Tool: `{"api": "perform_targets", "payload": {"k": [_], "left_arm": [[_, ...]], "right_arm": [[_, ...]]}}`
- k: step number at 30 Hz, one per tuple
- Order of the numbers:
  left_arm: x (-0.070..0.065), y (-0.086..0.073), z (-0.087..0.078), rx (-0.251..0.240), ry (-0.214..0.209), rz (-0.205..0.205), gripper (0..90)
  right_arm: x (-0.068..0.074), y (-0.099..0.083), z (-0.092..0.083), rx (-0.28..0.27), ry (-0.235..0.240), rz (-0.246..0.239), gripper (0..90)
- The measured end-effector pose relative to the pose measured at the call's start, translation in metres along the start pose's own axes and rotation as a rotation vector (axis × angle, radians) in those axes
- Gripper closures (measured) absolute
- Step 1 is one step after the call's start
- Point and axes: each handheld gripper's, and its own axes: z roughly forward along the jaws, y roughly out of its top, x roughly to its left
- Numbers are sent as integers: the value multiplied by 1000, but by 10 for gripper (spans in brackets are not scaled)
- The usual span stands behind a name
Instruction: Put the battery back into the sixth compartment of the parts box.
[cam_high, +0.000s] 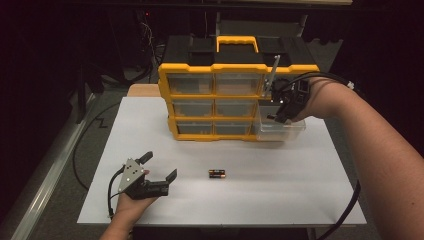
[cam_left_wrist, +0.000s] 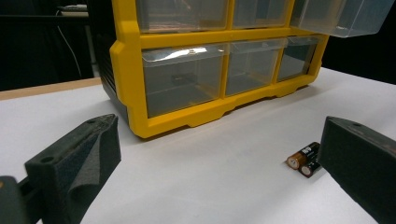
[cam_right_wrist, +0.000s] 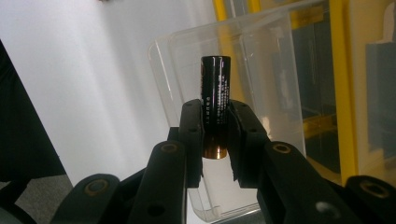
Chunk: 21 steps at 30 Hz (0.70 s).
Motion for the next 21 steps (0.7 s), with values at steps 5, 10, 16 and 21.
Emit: {"api": "perform_targets", "payload": {"k": [5, 10, 16, 21], "left_arm": [[0, 0, 0, -1, 0, -1, 5], [0, 0, 0, -3, 1, 0, 5], [0, 0, -1, -3, 1, -1, 5], [0, 0, -1, -3, 1, 0, 5]], "right_arm": [[-1, 1, 1, 1, 1, -1, 791], [0, 2, 1, -3, 1, -8, 791], [0, 2, 1, -4, 1, -4, 790], [-1, 1, 0, -6, 0, -2, 790]]}}
